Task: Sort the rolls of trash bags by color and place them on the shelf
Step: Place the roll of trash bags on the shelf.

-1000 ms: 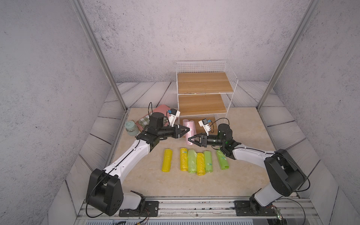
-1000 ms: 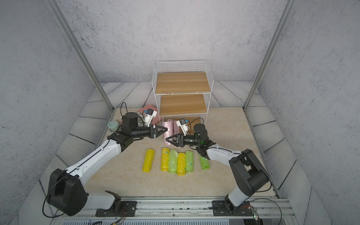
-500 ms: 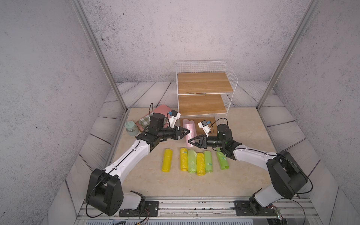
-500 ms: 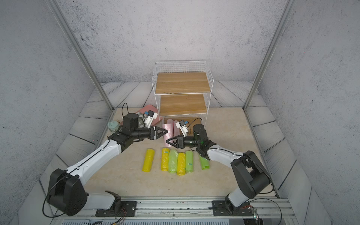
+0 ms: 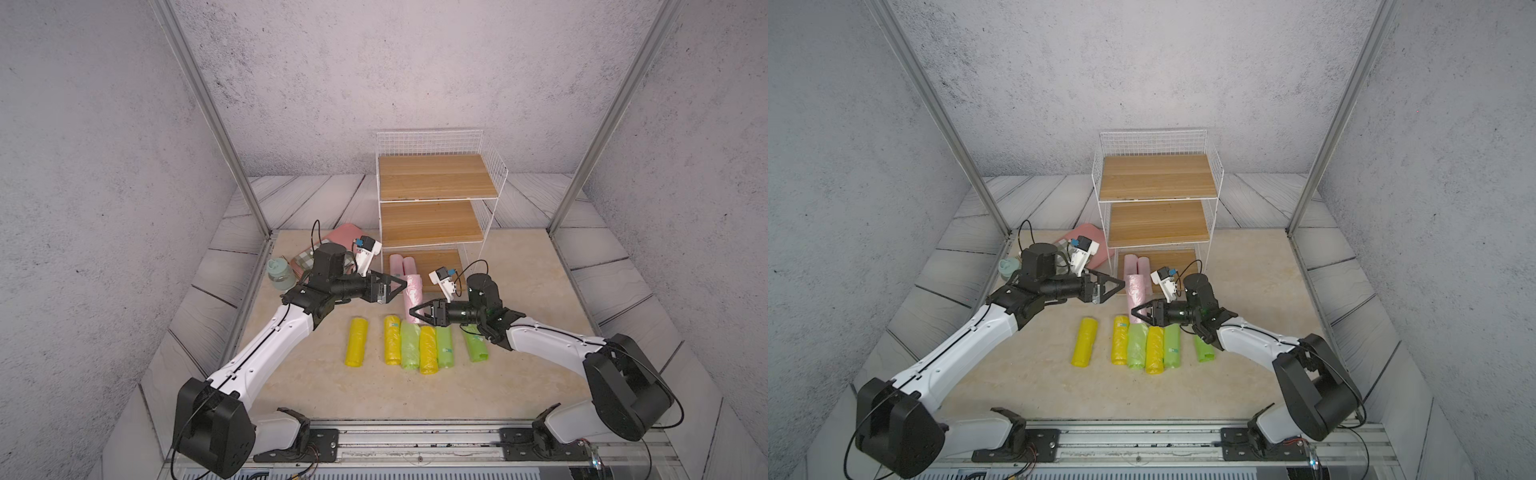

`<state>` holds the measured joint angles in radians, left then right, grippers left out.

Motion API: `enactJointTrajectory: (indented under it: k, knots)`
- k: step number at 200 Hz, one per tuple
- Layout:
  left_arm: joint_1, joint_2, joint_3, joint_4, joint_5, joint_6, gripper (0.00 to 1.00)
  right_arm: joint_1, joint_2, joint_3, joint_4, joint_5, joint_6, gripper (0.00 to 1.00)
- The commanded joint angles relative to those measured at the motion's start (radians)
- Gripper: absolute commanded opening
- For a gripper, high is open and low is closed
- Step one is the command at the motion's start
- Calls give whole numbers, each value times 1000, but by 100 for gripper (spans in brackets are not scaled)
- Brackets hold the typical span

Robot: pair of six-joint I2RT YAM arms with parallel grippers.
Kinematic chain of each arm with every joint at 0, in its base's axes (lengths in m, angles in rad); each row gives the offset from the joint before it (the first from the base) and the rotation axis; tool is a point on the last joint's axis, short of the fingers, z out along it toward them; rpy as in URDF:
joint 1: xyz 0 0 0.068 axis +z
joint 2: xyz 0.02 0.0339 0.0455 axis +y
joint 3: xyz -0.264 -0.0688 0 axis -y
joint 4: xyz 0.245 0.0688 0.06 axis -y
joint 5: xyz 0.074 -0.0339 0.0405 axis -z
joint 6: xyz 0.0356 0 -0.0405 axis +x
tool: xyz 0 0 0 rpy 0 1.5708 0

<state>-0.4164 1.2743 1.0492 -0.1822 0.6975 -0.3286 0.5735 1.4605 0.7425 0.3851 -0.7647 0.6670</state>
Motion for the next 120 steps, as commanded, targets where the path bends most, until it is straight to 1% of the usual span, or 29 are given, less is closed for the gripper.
enactJointTrajectory:
  k: [1,23,47,69,95,120]
  knots:
    - [7,-33,5,-54,-47,56,97,-11,6,-12,24,21,46,0]
    - [7,-59,5,-98,-109,84,97,-23,21,-14,21,64,69,0]
    - [8,-62,33,-185,-198,104,97,-55,48,19,-44,98,76,0]
    - [8,-82,23,-209,-268,122,97,-81,70,52,-107,149,63,0]
    - [9,-117,-2,-218,-317,147,97,-114,109,102,-160,161,44,0]
    - [11,-123,-9,-259,-348,163,97,-138,152,164,-257,196,9,0]
